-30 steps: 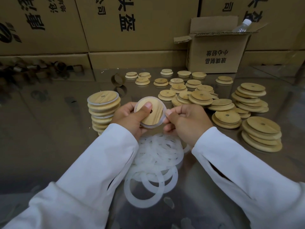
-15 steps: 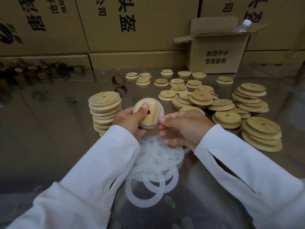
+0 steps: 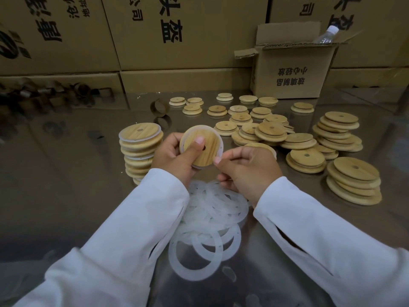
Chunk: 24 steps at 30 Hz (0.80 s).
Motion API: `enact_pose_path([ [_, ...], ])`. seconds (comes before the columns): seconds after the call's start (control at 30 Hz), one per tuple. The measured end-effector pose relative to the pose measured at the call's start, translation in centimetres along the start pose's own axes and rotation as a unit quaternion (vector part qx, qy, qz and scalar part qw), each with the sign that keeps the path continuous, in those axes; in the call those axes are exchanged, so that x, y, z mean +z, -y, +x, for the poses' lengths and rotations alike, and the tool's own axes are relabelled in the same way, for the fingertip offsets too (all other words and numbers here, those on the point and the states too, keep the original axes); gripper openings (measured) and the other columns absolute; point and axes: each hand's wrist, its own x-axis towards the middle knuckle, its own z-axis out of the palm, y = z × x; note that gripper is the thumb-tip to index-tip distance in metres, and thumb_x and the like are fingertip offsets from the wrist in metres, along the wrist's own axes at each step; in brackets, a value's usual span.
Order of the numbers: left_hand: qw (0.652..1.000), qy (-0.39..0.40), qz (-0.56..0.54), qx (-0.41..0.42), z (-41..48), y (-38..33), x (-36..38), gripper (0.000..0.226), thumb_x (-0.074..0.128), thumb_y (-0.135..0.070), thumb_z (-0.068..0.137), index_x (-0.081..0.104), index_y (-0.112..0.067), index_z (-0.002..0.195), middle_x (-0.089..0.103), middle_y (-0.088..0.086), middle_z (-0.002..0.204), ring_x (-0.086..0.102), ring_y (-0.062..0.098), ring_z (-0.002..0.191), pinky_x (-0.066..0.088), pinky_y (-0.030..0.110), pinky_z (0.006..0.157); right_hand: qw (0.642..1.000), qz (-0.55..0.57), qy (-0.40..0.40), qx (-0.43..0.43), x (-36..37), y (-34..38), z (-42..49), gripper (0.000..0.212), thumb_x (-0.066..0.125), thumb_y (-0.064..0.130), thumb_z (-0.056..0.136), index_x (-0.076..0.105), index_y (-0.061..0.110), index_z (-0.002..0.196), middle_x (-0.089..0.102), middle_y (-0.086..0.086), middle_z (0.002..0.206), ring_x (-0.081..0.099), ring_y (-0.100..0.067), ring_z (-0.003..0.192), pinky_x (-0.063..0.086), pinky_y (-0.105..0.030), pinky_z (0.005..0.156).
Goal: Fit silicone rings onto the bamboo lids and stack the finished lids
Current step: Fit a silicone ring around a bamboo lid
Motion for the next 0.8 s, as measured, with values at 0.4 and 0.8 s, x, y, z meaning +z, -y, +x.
enact_pose_path([
  [0.4,0.981,-0.007,-0.150,-0.120,0.49,-0.34,-0.08,0.008,0.056,-0.008,0.087,0.055,-0.002,0.083,0.062,0.012,0.078,0.066,0.017,0.066,0.056,0.028,0.051,0.998,-0.049,0.025,-0.037,0.00,0.47,-0.40,0.013,0.065,0.003,0.082,0.061,0.014,0.077,0.062,0.000,0.061,0.054,0.000,0.038,0.048,-0.012,0.045],
  [0.8,0.983,-0.013,-0.125,-0.134,0.53,-0.21,-0.07,0.010,0.057,-0.010,0.087,0.055,-0.001,0.081,0.063,0.014,0.081,0.064,0.023,0.074,0.058,0.034,0.055,0.997,-0.069,0.016,0.034,-0.17,0.68,0.01,0.012,0.063,0.004,0.081,0.064,0.014,0.074,0.054,0.007,0.038,0.048,-0.001,0.031,0.047,-0.015,0.042],
])
